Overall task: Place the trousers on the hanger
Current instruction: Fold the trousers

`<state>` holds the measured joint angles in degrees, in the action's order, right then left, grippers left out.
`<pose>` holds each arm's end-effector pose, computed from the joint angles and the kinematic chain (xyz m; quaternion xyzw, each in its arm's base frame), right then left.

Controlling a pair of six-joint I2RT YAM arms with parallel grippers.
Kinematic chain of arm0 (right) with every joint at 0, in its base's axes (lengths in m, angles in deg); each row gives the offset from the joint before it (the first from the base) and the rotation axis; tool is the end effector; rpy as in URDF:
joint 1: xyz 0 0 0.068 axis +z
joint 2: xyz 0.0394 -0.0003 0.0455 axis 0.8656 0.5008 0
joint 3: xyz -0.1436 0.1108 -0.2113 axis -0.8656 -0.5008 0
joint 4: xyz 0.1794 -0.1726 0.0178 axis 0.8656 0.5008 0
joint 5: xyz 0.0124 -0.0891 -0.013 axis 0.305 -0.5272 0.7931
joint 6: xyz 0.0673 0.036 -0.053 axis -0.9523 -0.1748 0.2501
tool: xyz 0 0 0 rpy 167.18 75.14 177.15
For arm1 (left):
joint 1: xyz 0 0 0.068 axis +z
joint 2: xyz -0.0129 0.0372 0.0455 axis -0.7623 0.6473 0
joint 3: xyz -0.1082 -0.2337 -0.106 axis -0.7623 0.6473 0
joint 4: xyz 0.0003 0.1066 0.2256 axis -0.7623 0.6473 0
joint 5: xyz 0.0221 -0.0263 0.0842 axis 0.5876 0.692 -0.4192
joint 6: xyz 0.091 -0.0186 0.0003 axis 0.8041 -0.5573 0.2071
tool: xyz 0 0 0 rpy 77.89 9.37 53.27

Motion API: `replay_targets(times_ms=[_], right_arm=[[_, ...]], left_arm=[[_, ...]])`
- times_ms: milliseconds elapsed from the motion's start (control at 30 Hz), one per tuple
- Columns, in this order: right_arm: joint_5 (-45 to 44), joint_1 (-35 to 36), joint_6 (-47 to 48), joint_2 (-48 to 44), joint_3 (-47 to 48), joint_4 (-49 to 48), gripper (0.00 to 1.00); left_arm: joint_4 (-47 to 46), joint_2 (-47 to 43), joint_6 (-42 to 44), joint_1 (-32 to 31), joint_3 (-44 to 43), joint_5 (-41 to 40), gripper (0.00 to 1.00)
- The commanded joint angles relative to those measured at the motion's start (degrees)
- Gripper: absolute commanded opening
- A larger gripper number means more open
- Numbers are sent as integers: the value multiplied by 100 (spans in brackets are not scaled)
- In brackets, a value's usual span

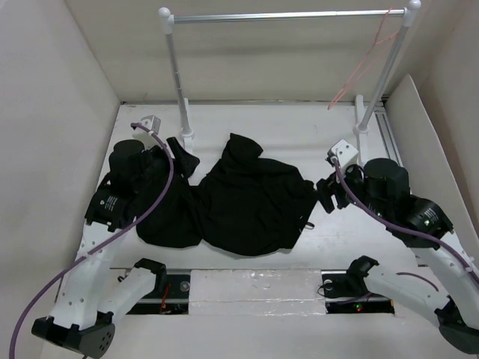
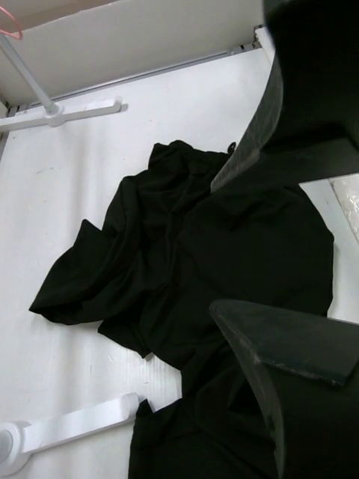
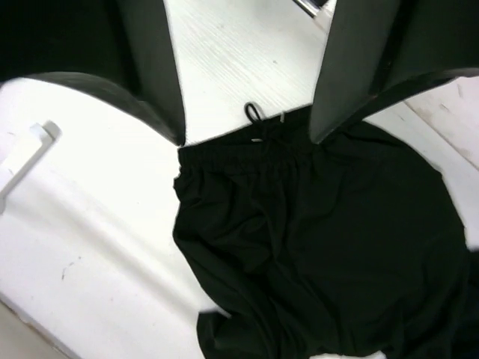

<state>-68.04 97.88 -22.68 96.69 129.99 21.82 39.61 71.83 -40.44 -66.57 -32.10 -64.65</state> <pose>0.1293 0.0967 0.3818 -0.3277 0.7823 0.1161 0.5169 0.1860 -0.0750 0.3997 0.0121 0.7868 -0.2950 0.5420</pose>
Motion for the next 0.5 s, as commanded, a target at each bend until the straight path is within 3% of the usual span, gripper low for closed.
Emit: replay_targets(times_ms=[0, 67, 133, 167, 233, 267, 400, 433, 467], right_arm=[[-237, -154, -95, 161, 18, 275, 76], [-229, -364, -157, 214, -201, 346, 81], [-124, -532, -183, 188, -386, 276, 74], [-36, -733, -183, 127, -483, 223, 51], [183, -927, -183, 74, -773, 66, 21], [445, -1076, -209, 47, -982, -23, 0], [711, -1323, -262, 143, -1423, -225, 1], [773, -1411, -314, 170, -1659, -374, 9], [817, -1464, -324, 205, -1809, -488, 33]], left_arm=[[-307, 148, -49, -14, -119, 146, 57], [-334, 156, 3, -14, -49, 242, 58], [-352, 183, 73, -14, 109, 330, 57], [-361, 200, 126, -14, 179, 461, 56], [-449, 218, 153, -14, 329, 611, 50], [-545, 235, 153, -14, 364, 707, 45], [-896, 376, 109, -14, 383, 840, 34], [-967, 568, 118, -14, 330, 866, 31], [-1028, 665, 135, -67, 286, 988, 29]])
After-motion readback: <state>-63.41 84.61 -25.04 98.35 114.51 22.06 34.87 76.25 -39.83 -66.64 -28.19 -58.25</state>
